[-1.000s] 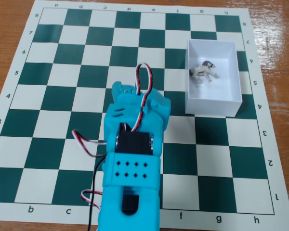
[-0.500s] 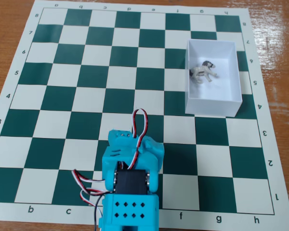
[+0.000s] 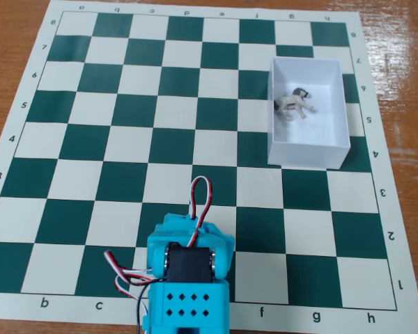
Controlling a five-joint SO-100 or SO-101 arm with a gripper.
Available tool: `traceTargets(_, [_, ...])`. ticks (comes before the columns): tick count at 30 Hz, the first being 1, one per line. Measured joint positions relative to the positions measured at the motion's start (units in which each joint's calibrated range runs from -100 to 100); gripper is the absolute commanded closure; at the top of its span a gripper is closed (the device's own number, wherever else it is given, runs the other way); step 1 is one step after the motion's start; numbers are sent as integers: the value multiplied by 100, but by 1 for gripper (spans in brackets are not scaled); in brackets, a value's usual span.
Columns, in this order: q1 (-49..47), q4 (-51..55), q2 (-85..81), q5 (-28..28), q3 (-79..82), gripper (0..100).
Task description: Grab the toy horse and put it in the box.
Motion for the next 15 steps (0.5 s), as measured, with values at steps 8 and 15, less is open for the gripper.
traceTargets(8, [149, 9, 0, 5, 0, 73])
traceTargets(15, [149, 9, 0, 5, 0, 73])
